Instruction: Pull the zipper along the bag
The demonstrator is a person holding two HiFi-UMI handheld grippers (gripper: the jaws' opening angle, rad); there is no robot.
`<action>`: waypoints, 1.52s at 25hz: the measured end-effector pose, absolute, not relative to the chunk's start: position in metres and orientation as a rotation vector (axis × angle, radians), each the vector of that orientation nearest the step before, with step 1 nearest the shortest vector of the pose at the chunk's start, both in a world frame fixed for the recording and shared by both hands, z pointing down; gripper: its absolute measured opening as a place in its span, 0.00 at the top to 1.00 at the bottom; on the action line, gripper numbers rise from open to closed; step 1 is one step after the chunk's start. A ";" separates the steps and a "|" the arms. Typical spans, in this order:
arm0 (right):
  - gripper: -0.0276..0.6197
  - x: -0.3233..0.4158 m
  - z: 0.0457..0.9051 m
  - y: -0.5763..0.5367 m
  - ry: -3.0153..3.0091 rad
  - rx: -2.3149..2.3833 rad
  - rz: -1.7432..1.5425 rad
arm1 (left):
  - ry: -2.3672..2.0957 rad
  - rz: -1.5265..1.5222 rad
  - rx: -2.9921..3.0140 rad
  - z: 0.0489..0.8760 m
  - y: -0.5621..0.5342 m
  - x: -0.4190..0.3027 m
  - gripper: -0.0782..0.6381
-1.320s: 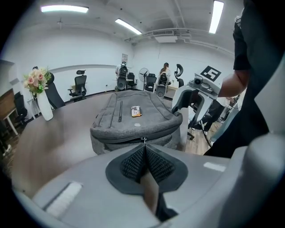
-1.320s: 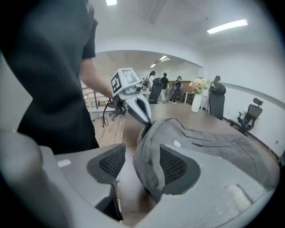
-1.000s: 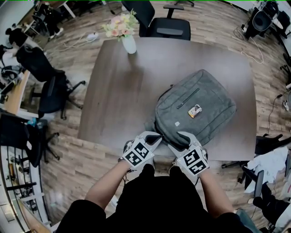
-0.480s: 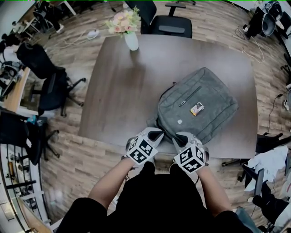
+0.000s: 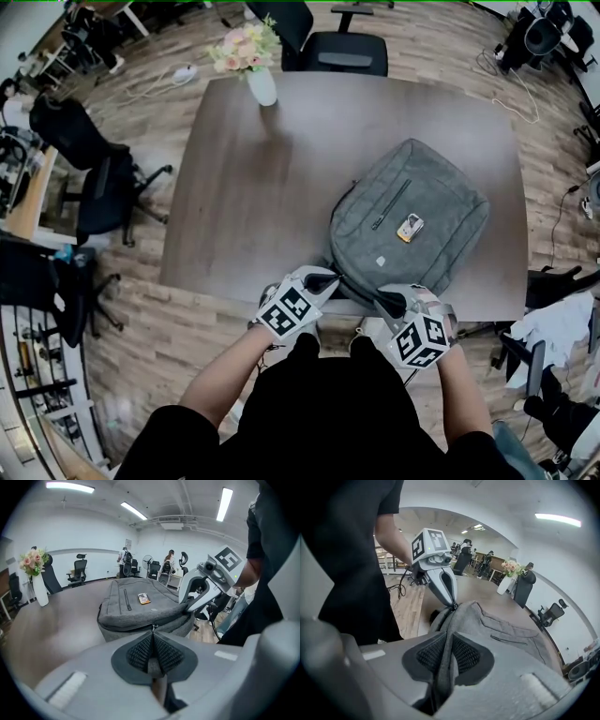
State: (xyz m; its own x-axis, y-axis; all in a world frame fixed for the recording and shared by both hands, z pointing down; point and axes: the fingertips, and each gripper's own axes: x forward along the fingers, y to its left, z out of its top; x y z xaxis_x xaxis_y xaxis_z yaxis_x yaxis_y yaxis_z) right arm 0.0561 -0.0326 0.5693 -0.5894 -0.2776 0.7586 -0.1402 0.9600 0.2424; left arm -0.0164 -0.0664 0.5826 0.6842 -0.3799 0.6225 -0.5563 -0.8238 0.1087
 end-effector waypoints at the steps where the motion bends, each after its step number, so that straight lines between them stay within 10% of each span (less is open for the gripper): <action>1: 0.89 0.061 0.569 -0.031 -2.216 0.283 -0.198 | -0.734 0.856 2.605 0.583 -0.066 -0.014 0.85; 14: 0.87 0.114 0.568 -0.016 -2.261 0.215 -0.184 | -0.676 0.921 2.588 0.597 -0.083 -0.018 0.85; 24: 0.58 0.042 0.561 -0.062 -2.319 0.572 0.204 | -0.612 0.900 2.687 0.582 -0.070 0.004 0.85; 38: 0.87 0.043 0.563 -0.060 -2.158 0.607 0.188 | -0.599 0.831 2.730 0.578 -0.073 0.015 0.85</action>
